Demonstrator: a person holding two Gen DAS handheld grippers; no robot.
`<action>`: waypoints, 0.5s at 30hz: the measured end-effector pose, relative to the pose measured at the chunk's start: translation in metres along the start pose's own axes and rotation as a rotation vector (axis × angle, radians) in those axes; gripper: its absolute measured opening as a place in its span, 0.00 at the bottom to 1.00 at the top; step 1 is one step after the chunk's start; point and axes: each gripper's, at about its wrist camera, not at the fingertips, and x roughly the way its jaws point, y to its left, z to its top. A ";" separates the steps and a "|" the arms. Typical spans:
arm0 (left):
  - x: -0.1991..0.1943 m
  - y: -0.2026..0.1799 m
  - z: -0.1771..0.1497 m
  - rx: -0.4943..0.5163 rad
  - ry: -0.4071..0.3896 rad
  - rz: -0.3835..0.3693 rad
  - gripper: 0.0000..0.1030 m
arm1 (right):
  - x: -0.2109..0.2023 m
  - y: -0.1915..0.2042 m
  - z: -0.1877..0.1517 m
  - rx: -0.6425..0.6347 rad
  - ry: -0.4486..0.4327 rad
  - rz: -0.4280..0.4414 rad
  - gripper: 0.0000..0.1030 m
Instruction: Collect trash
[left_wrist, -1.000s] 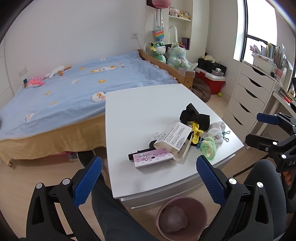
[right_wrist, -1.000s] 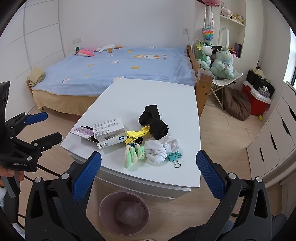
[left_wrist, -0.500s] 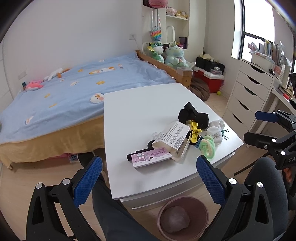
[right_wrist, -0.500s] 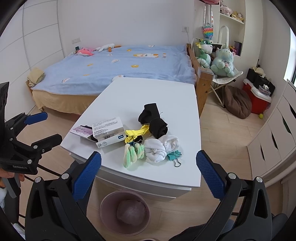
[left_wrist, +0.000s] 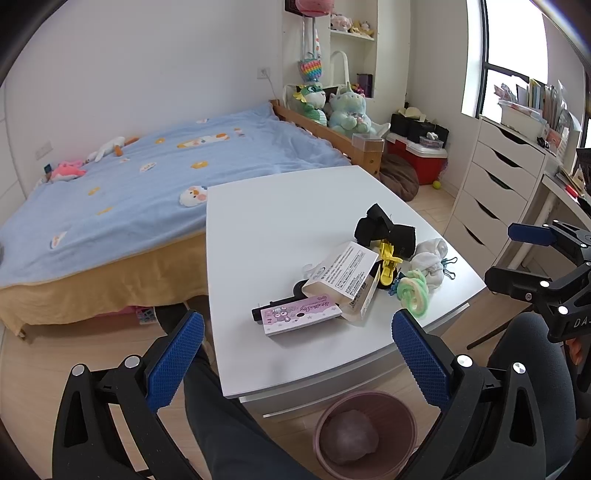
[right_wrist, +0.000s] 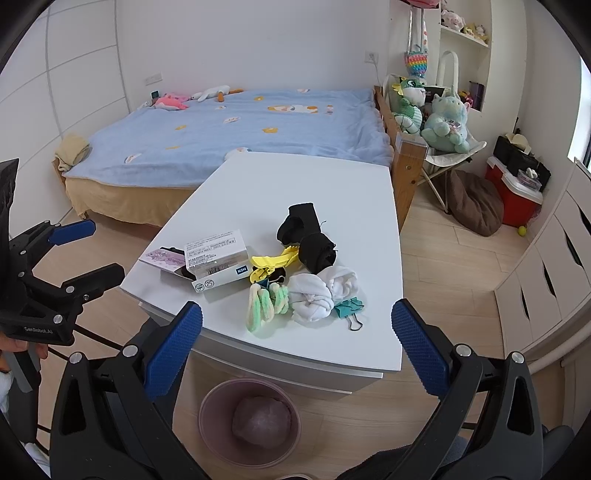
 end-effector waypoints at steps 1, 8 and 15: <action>0.000 0.001 0.000 0.000 0.000 0.000 0.95 | 0.000 0.000 0.000 0.001 0.000 0.000 0.97; 0.002 -0.002 0.001 -0.003 0.006 0.000 0.95 | 0.001 0.000 -0.001 0.000 0.003 0.000 0.97; 0.013 -0.002 0.001 -0.018 0.030 0.004 0.95 | 0.004 0.000 -0.004 -0.001 0.011 0.000 0.97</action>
